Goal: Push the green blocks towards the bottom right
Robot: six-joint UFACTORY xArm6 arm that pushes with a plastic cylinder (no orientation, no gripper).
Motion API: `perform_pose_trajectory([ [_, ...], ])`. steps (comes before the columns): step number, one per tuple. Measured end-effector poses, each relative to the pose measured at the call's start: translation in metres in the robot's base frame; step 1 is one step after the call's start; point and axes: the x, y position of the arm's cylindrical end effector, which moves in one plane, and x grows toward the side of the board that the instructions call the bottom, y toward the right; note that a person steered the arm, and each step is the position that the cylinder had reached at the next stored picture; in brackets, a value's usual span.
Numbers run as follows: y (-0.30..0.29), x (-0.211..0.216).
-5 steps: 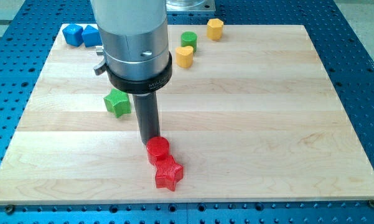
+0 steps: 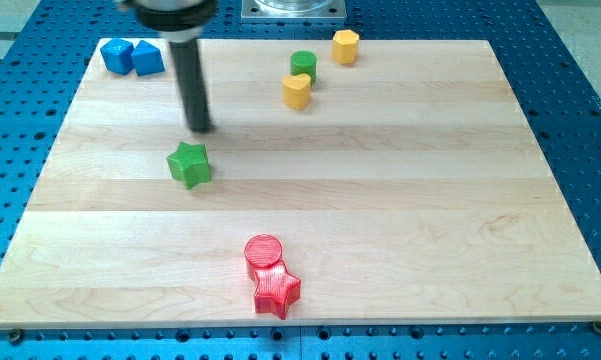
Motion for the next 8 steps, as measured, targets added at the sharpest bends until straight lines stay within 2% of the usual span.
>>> perform_pose_trajectory([
  [1,0.001,0.056],
  [2,0.068,0.097],
  [4,0.289,0.174],
  [5,0.332,0.189],
  [6,0.286,0.178],
  [7,0.194,0.145],
  [8,0.108,0.067],
])
